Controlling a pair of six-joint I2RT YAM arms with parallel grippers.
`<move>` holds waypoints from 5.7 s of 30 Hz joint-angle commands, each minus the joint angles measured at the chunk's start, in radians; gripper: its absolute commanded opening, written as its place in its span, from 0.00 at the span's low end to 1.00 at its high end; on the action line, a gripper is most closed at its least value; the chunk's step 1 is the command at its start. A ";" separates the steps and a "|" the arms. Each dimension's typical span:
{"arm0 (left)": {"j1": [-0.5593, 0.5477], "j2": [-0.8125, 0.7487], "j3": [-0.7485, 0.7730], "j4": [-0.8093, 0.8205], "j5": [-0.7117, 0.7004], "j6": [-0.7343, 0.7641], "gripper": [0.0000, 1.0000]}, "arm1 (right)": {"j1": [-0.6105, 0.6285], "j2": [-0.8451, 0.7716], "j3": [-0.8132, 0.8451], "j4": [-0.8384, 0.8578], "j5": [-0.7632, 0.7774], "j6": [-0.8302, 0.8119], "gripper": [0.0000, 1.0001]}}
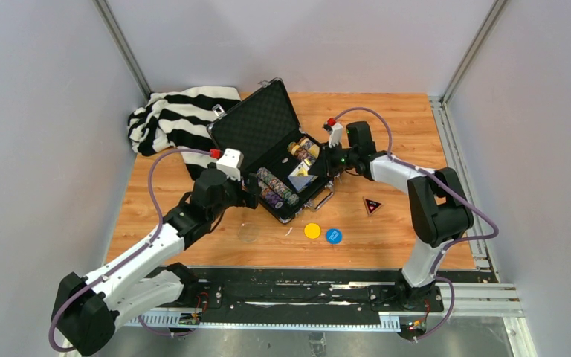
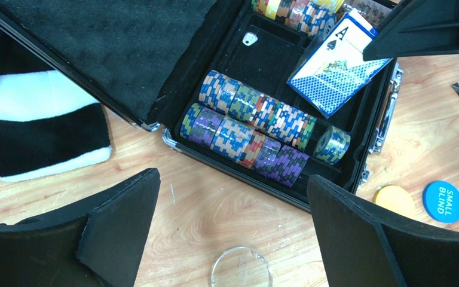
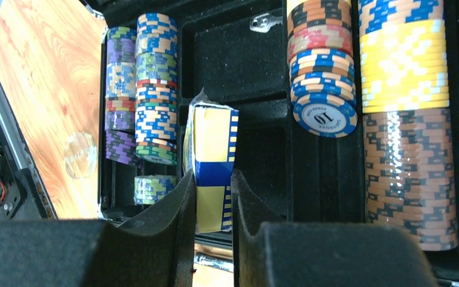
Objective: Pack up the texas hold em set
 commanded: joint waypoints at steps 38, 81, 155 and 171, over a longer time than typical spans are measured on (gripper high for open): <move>0.007 0.036 -0.008 0.070 0.055 0.008 0.98 | -0.001 -0.133 0.061 -0.298 0.302 -0.094 0.53; 0.007 -0.031 -0.037 -0.005 -0.041 -0.031 0.98 | 0.222 0.198 0.503 -0.379 0.411 -0.110 0.01; 0.014 0.110 -0.104 0.174 -0.149 -0.325 0.92 | 0.066 -0.388 -0.180 -0.334 0.799 0.043 0.58; 0.144 0.212 -0.112 0.264 -0.246 -0.448 0.17 | -0.064 -0.191 0.010 -0.287 0.647 0.122 0.35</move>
